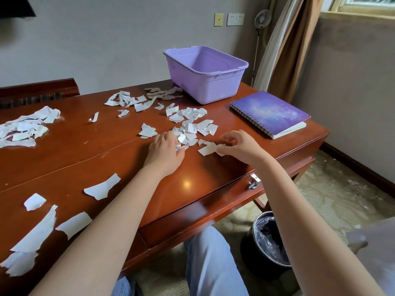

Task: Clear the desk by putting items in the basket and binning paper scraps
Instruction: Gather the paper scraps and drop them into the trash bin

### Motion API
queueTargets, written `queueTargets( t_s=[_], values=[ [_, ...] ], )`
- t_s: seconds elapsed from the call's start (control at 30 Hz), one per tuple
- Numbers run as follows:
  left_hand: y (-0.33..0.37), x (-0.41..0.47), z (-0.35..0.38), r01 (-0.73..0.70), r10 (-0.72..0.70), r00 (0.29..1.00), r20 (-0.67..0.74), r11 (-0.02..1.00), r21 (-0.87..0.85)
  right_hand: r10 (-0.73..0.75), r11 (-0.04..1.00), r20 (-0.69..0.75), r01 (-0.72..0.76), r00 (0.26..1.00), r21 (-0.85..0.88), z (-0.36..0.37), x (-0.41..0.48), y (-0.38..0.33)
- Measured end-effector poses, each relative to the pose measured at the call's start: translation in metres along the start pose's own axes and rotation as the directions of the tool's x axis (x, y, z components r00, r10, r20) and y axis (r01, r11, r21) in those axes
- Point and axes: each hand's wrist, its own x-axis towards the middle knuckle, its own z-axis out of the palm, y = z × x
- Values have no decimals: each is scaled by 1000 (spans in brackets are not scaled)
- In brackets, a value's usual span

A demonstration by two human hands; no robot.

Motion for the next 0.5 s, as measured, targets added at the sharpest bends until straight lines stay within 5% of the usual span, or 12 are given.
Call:
queueTargets(
  t_s=[0.1,0.3,0.43,0.5],
  values=[
    [3,-2,-3,8,-8,1000,10,1000,23,8,995,-1,-8,1000,-98,3,-1,-2],
    [4,-3,-3,17,-18,1000,13,998,54,46,999,-142,-41,989,36,20,-6,-10],
    [5,-3,-4,13,-13,1000,8,999,49,69,926,-83,-33,994,377,16,-4,-23],
    [6,-3,-4,23,-24,1000,7,999,37,77,912,-46,-52,996,406,17,2,-30]
  ],
)
